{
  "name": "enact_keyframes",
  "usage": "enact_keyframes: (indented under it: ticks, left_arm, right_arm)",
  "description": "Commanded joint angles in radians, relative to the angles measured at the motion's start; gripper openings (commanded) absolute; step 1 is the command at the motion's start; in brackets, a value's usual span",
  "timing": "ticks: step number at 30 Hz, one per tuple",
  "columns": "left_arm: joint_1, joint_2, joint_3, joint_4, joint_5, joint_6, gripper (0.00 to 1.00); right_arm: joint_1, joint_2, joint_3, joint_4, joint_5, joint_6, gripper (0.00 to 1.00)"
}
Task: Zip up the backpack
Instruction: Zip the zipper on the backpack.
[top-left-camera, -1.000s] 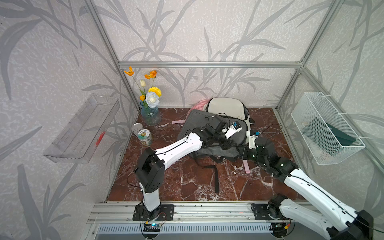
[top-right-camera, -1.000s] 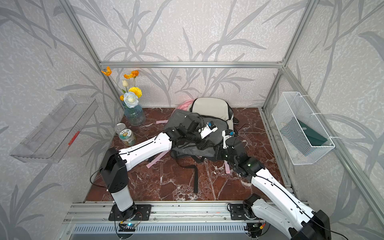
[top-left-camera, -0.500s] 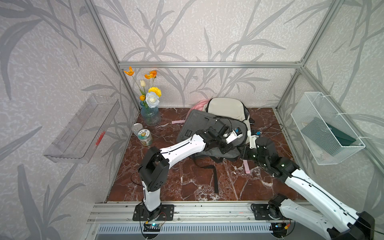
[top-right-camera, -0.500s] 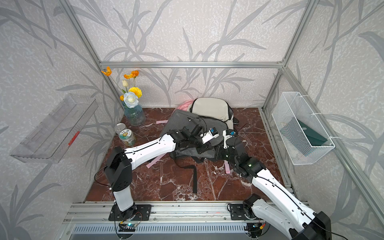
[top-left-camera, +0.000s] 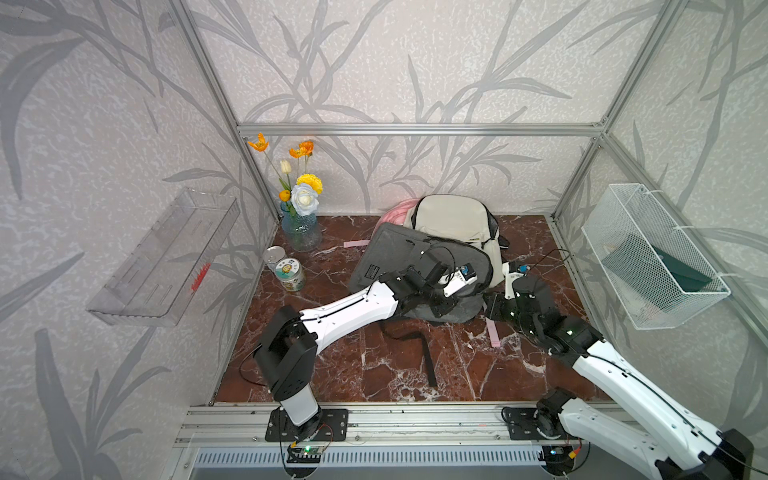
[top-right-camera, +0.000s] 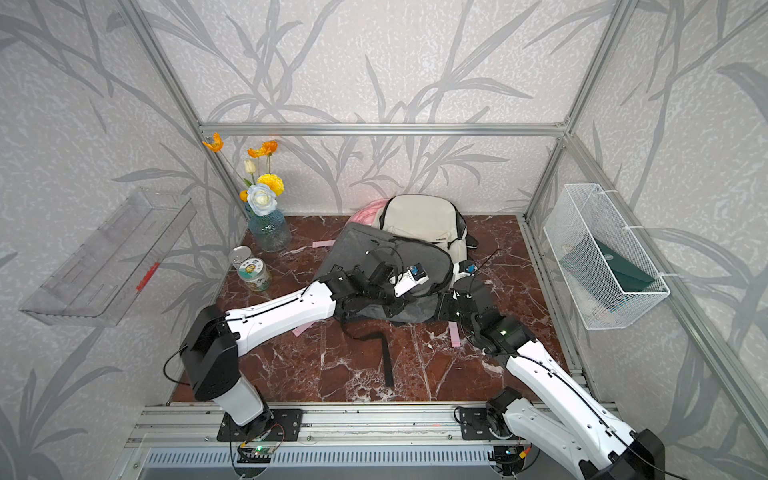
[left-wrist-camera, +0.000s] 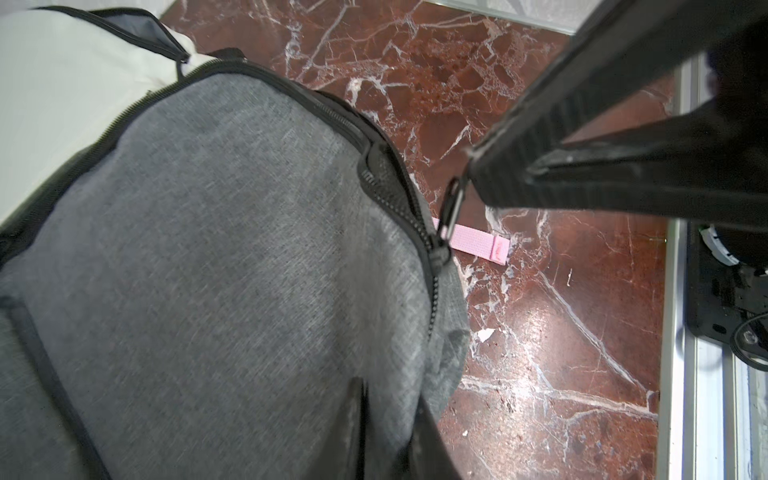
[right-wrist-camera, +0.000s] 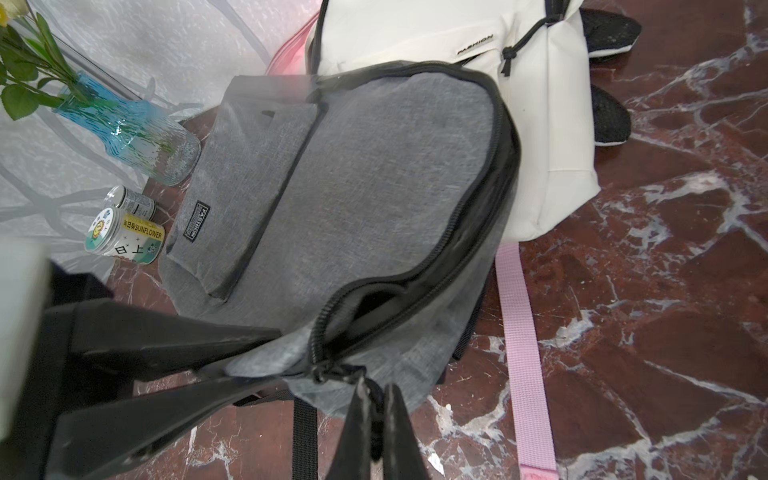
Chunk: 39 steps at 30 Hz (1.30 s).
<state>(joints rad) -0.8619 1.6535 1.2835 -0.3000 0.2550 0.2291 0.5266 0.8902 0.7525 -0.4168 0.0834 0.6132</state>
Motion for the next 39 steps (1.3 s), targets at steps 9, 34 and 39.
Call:
enact_keyframes:
  ticks: [9,34,39]
  left_arm:
    - [0.009,-0.024,-0.003,0.003,0.02,-0.047,0.42]
    - [0.013,-0.1,-0.153,0.012,-0.091,-0.136,0.0]
    - [0.014,-0.095,-0.121,-0.014,-0.067,-0.121,0.08]
  right_arm:
    - [0.022,-0.008,0.056,0.059,-0.058,-0.051,0.0]
    - [-0.176,0.0,0.087,0.005,-0.067,-0.026,0.0]
    - [-0.087,0.003,0.068,0.042,-0.085,-0.043,0.0]
